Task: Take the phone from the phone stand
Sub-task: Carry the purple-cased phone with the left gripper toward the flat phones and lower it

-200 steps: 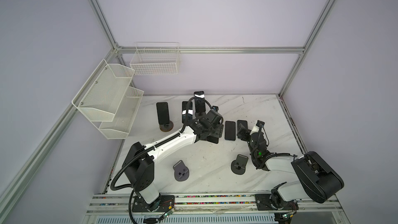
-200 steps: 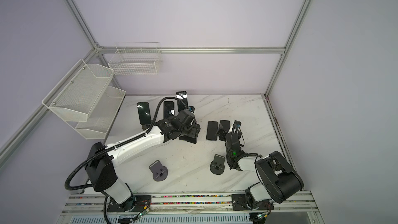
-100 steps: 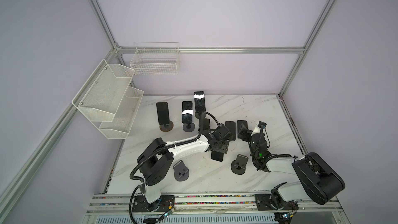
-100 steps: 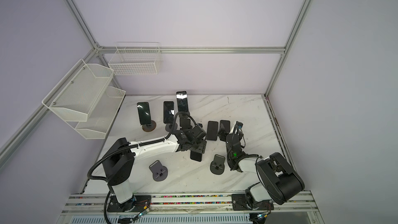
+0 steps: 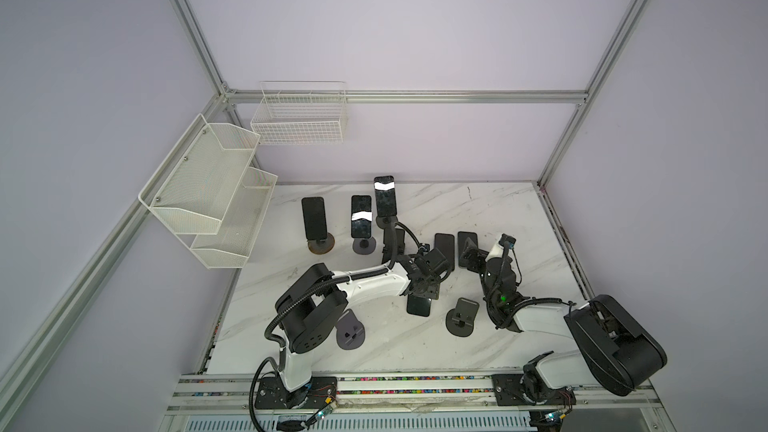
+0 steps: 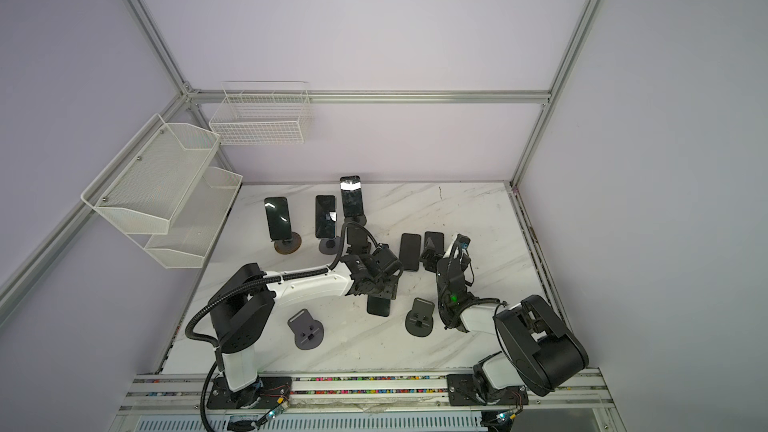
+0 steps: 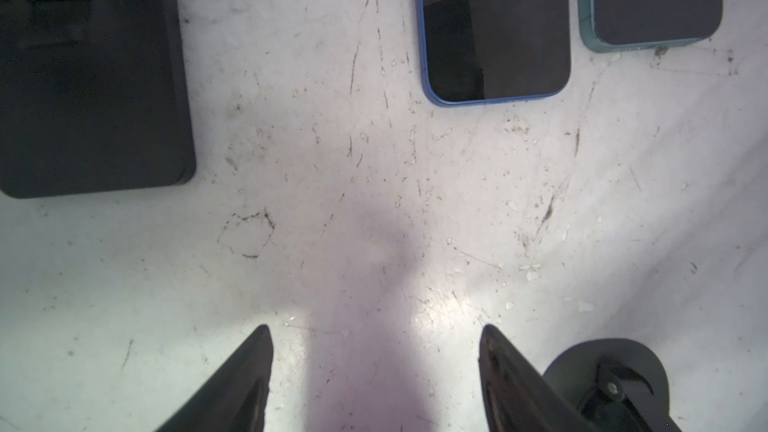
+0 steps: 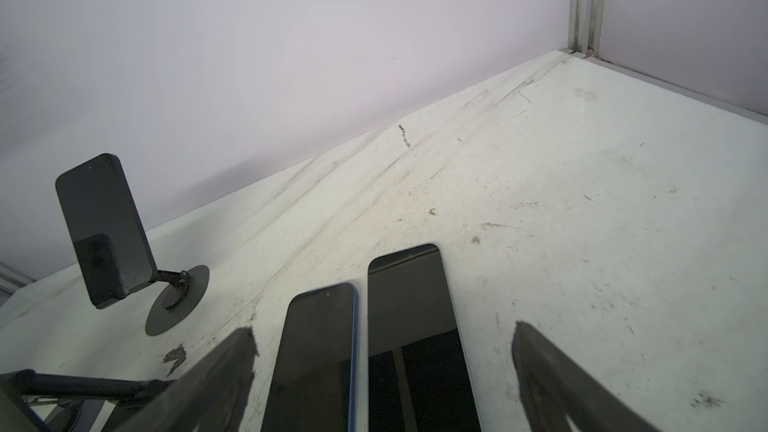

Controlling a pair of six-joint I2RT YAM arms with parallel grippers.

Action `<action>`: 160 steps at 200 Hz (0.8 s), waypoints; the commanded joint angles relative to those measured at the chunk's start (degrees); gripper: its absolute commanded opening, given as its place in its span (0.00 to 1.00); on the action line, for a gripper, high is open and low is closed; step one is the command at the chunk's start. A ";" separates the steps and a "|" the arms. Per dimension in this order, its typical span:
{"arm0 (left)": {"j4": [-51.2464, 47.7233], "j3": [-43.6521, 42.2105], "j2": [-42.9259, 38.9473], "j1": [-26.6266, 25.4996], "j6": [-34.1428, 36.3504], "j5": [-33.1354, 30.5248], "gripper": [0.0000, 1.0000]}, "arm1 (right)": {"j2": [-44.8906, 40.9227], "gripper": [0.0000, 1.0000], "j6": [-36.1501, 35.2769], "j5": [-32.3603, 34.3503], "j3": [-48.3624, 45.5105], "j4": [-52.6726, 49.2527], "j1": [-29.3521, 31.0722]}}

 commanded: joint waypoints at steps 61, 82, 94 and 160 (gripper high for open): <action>-3.09 0.27 4.91 -0.70 -3.78 1.52 0.68 | -1.44 0.97 1.59 1.60 -0.28 -0.73 0.17; -3.09 -0.38 5.28 -0.71 -3.54 0.59 0.68 | -1.41 0.97 1.58 1.45 -0.46 -0.82 0.17; -3.03 -0.38 5.94 -0.71 -3.43 0.54 0.68 | -3.19 0.97 1.58 1.51 -0.43 -1.30 0.23; -2.63 2.43 12.14 1.87 1.25 6.23 0.68 | -2.38 0.97 0.79 0.12 0.31 -2.13 0.17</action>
